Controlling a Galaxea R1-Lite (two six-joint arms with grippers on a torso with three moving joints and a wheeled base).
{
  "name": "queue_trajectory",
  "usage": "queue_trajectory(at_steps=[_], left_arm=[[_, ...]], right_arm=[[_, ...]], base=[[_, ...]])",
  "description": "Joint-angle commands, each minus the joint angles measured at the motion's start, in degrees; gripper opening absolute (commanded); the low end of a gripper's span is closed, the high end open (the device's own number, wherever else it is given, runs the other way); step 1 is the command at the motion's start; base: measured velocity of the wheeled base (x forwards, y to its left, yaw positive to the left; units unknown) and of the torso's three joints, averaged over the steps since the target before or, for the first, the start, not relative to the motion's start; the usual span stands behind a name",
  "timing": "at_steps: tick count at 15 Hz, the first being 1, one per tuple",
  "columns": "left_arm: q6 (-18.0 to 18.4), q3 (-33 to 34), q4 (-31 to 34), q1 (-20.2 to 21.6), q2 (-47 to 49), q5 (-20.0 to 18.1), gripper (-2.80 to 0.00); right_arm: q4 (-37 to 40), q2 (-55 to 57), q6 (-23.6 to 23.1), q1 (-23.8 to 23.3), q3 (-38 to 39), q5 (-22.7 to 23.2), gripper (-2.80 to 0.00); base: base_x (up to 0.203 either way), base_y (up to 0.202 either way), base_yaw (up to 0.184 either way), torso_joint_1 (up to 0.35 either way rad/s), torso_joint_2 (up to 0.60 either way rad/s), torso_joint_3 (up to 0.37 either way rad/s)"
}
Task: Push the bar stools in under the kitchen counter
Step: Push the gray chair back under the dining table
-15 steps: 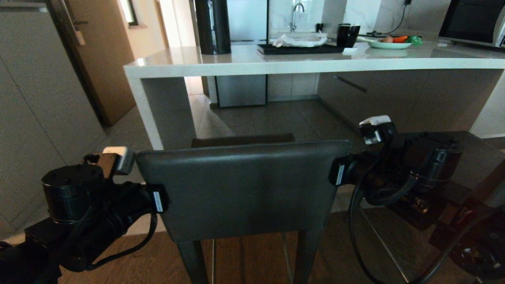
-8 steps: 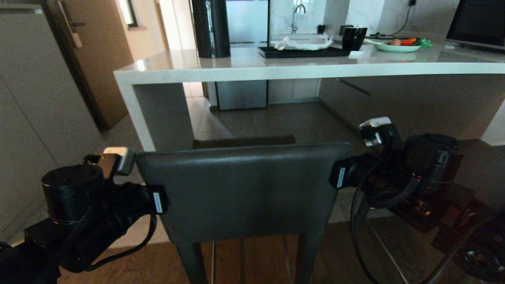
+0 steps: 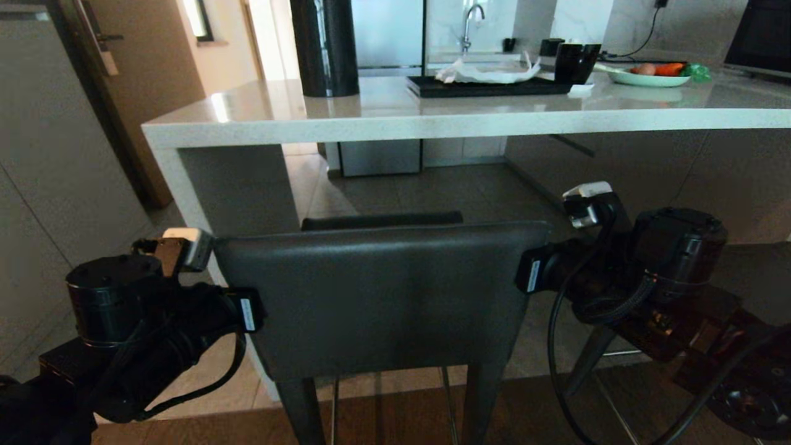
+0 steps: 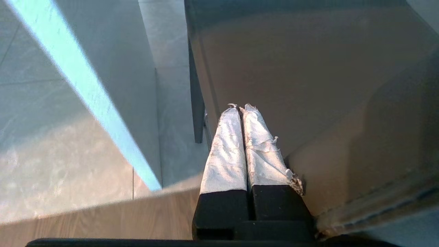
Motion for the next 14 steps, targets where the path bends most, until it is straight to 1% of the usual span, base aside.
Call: queue_trajectory(at_steps=[1,14], left_arm=[[-0.1,-0.1,-0.7,-0.1,-0.4,0.0,-2.80],[-0.1,0.0,-0.8,-0.4,-0.4,0.2,-2.80]], right_arm=[[-0.3,0.0,0.0,0.1,-0.3,0.0,-2.80],[-0.4,0.2,0.0,0.1,-0.3,0.0,-2.80]], base=[[0.194,0.000,0.005,0.007,0.00,-0.002],[0.190,0.000,0.002,0.003,0.00,0.002]])
